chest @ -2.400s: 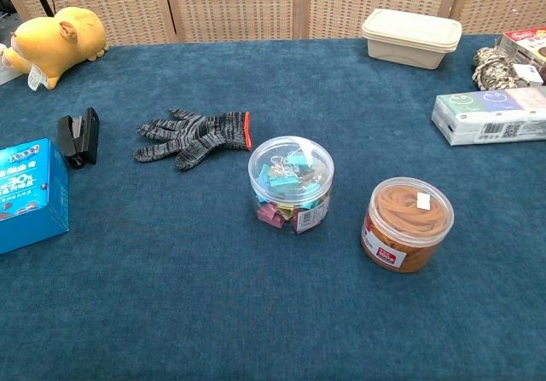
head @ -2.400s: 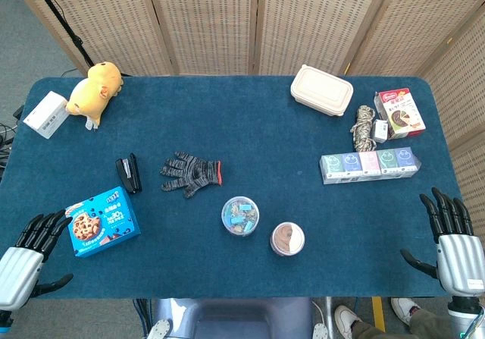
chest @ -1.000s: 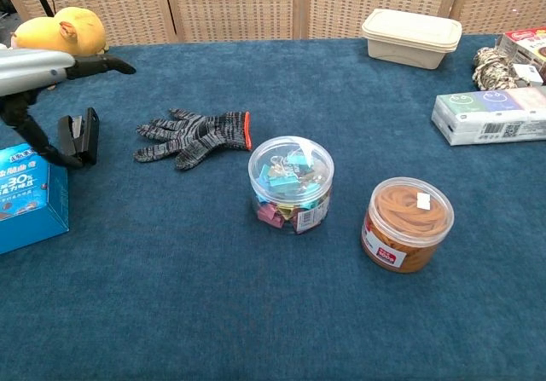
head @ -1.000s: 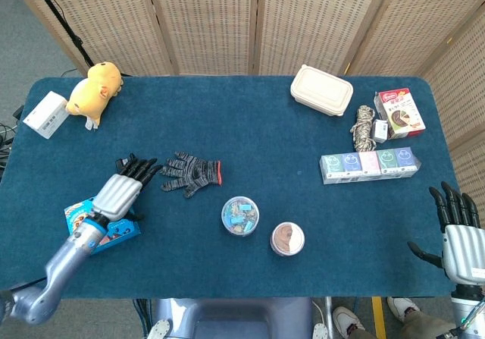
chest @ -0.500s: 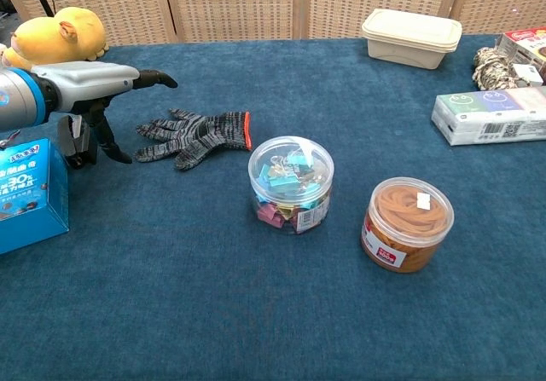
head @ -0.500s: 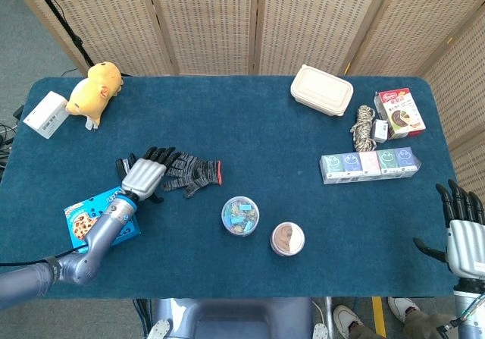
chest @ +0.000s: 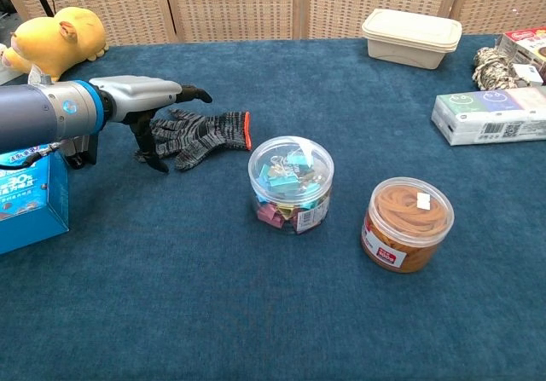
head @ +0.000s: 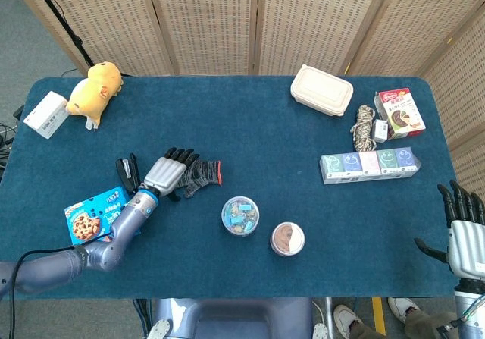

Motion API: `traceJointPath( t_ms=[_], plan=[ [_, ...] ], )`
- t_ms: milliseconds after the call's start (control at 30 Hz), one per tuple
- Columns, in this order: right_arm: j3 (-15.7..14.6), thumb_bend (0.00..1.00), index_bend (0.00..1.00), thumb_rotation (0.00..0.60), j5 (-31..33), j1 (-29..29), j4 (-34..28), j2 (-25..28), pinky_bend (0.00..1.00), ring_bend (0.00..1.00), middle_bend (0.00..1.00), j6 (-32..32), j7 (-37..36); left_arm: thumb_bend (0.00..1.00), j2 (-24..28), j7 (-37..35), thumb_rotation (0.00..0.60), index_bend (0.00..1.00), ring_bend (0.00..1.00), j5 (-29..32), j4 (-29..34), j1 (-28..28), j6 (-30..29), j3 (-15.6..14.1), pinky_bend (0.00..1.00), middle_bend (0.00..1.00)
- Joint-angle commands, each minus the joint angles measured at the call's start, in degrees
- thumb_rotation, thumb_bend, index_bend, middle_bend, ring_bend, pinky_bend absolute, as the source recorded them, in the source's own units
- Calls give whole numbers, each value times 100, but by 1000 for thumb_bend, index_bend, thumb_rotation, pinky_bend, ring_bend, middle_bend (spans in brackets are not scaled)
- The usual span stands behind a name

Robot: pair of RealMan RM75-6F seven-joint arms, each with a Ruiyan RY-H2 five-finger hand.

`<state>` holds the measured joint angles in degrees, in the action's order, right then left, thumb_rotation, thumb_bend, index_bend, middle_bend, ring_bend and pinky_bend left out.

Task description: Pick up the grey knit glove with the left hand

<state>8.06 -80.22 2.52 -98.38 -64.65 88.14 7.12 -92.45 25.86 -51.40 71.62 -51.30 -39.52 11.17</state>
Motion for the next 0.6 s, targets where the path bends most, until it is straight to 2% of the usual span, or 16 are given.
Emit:
traceJointPath(
  t_ms=[33,167,333,500,600],
  plan=[
    [-2,0,0,600,4,-5,-6,8,0,0,0,2,-9,150,-85,65,600,0,0,159,-83,-113,28,-6,0,0],
    [-5,0,0,600,-8,-18,-26,25,0,0,0,30,-28,210,-151,214,600,0,0,439,-193,-268,17,-19,23,0],
    [-18,0,0,600,-19,-16,-40,29,0,0,0,24,-14,281,-201,380,600,3,0,807,-331,-442,137,-91,133,0],
    [-26,0,0,600,-38,-23,-57,33,0,0,0,44,2,288,-315,448,600,19,0,1080,-505,-564,226,-202,155,0],
    [-34,0,0,600,-57,-30,-69,40,0,0,0,59,-4,288,-392,405,600,51,26,1128,-597,-592,213,-229,202,11]
  ],
)
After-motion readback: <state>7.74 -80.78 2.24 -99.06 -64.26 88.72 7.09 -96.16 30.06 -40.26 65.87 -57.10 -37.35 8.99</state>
